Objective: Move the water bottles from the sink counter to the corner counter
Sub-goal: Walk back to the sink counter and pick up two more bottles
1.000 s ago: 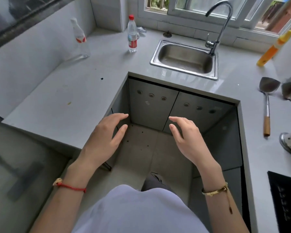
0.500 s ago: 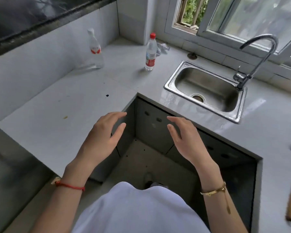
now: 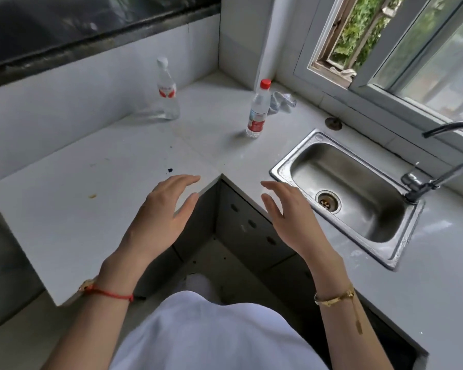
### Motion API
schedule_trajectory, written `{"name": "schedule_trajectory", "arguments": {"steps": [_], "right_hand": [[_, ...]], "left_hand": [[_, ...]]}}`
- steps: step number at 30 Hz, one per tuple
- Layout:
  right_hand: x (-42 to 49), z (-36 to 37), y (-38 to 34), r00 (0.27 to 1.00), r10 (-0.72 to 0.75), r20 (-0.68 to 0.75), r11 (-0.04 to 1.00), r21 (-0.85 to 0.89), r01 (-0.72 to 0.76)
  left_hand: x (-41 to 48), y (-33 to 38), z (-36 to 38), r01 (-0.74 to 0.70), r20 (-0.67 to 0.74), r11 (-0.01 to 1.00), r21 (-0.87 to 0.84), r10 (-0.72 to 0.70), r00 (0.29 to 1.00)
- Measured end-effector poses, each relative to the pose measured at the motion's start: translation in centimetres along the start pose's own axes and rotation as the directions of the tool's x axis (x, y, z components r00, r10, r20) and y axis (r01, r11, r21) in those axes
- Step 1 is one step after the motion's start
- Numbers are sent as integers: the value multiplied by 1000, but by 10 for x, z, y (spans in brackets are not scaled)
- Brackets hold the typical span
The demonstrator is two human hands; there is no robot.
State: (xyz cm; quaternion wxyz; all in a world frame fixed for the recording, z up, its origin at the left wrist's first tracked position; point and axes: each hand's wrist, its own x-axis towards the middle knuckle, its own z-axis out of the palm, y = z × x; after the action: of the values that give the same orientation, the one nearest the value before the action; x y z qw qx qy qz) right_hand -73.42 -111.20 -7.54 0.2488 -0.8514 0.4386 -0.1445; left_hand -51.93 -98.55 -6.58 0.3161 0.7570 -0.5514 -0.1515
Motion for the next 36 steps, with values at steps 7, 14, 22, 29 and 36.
{"name": "schedule_trajectory", "arguments": {"steps": [7, 14, 22, 29, 36], "right_hand": [[58, 2, 2, 998, -32, 52, 999, -1, 32], [121, 7, 6, 997, -50, 52, 999, -13, 51], [178, 8, -3, 998, -52, 27, 999, -13, 52], [204, 12, -6, 1000, -29, 8, 999, -17, 29], [225, 11, -3, 1000, -15, 6, 1000, -14, 15]], "left_hand": [[49, -9, 2, 44, -8, 999, 12, -44, 999], [110, -27, 1, 42, -23, 999, 18, -42, 999], [168, -45, -7, 19, -11, 1000, -1, -19, 1000], [200, -57, -11, -2, 16, 1000, -6, 2, 1000], [226, -65, -10, -7, 22, 1000, -19, 7, 1000]]}}
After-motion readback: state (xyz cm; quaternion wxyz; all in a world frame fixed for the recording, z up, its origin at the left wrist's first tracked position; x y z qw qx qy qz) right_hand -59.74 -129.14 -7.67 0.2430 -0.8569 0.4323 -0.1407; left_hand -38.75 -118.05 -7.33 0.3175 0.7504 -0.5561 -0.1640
